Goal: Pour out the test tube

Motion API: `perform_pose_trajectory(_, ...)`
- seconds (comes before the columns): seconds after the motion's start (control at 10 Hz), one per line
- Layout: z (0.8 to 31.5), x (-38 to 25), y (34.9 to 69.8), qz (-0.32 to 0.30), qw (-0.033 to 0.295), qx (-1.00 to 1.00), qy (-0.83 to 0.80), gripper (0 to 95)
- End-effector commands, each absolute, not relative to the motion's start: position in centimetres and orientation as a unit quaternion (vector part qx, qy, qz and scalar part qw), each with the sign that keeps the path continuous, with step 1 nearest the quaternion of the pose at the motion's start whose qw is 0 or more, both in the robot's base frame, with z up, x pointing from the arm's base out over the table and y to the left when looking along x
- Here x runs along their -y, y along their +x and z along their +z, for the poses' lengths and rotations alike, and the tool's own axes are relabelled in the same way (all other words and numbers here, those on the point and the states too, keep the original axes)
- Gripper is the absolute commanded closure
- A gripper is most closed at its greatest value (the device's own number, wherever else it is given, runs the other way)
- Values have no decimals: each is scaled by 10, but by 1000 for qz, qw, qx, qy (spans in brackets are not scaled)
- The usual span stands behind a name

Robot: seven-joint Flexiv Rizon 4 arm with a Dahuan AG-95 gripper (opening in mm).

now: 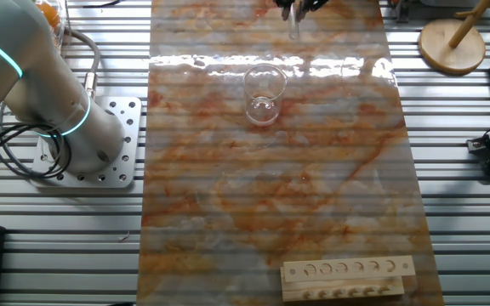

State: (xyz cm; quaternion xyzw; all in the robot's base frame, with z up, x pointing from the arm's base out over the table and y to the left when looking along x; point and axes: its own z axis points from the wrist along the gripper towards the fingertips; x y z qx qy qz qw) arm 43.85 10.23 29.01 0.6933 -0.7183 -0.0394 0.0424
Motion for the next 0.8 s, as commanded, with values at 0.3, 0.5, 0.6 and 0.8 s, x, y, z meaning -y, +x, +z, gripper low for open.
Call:
perform_pose_trajectory(0.3, 303, -69, 437, 17, 97, 702, 705, 950)
perform_pose_trajectory(0.5, 304, -51, 436, 44, 117, 697, 706, 950)
perform_pose_trajectory(0.6, 303, -48, 436, 50, 118, 695, 708, 950)
perform_pose_trajectory(0.8, 296, -22, 443, 61, 123, 675, 725, 950)
